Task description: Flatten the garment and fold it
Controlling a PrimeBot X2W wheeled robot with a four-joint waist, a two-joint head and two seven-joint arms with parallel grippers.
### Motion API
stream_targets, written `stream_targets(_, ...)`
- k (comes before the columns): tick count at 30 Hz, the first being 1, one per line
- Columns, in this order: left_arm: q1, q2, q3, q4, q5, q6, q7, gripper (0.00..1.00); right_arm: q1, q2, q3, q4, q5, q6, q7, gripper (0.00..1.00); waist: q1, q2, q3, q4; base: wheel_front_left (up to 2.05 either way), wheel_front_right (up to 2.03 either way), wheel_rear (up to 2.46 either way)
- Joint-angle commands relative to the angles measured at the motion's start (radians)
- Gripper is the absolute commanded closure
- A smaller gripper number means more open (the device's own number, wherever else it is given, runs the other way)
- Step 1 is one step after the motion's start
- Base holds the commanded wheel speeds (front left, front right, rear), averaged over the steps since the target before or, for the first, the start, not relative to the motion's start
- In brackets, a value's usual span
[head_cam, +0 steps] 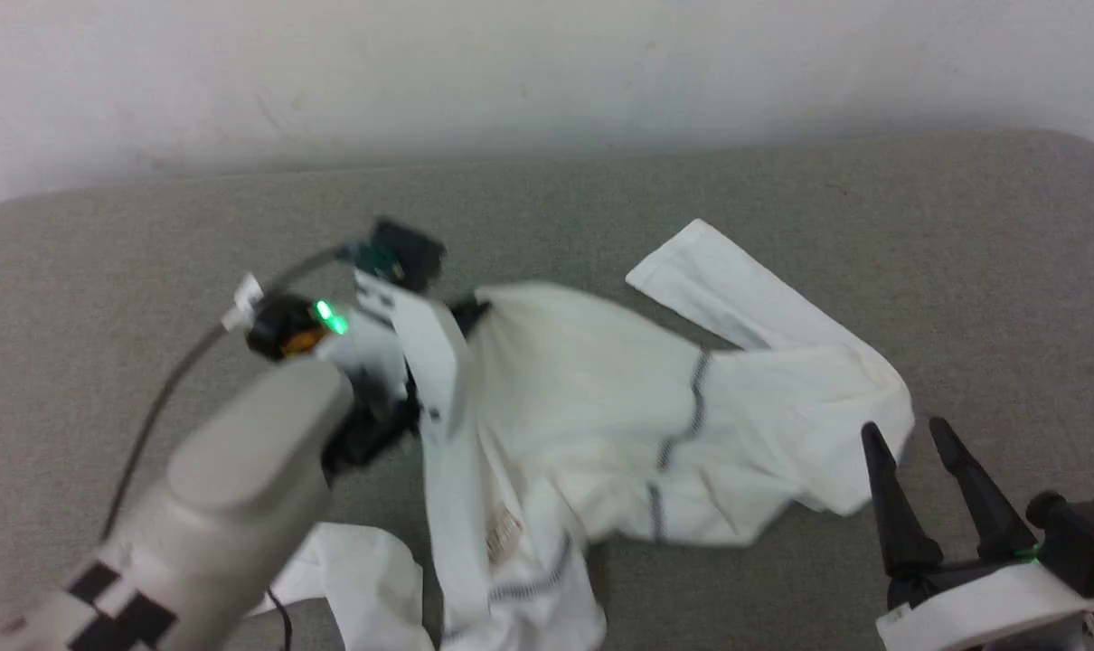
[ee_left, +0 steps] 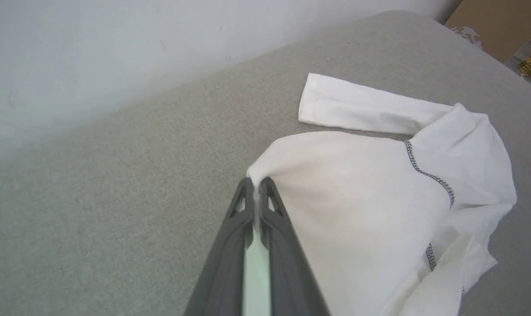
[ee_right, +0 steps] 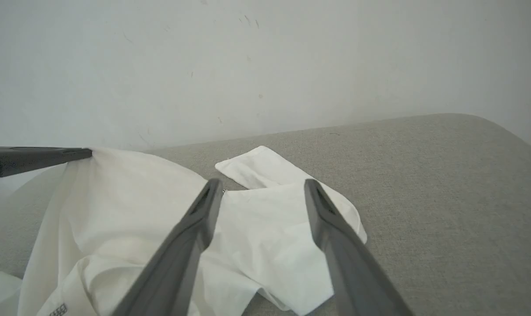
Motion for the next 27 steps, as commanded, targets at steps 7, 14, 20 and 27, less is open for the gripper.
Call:
stream_targets(7,-0.255,0.021,0.057,0.193,0.057,-0.026,-0.046,1.00,-0.084,0.003,0.044,0.010,0.007,-0.001,-0.025,0.00,-0.0001,0.0000,0.118,-0.093,0.00,0.00,0.00)
stream_targets(14,-0.310,-0.012,0.084,0.454,0.025,-0.059,-0.080,1.00,-0.131,0.003,0.075,0.046,0.014,-0.001,-0.050,0.00,-0.0001,0.0000,0.158,-0.144,0.00,0.00,0.00)
stream_targets(20,-0.265,-0.068,0.123,0.565,-0.028,-0.077,-0.185,0.00,-0.137,0.003,0.083,0.062,0.007,-0.001,-0.057,0.00,-0.0001,0.0000,0.132,-0.125,0.00,0.00,0.00)
stream_targets(27,-0.140,-0.087,0.158,0.523,-0.030,-0.039,-0.455,0.00,-0.108,0.003,0.073,0.056,-0.011,-0.001,-0.042,0.00,-0.0001,0.0000,0.049,-0.058,0.00,0.00,0.00)
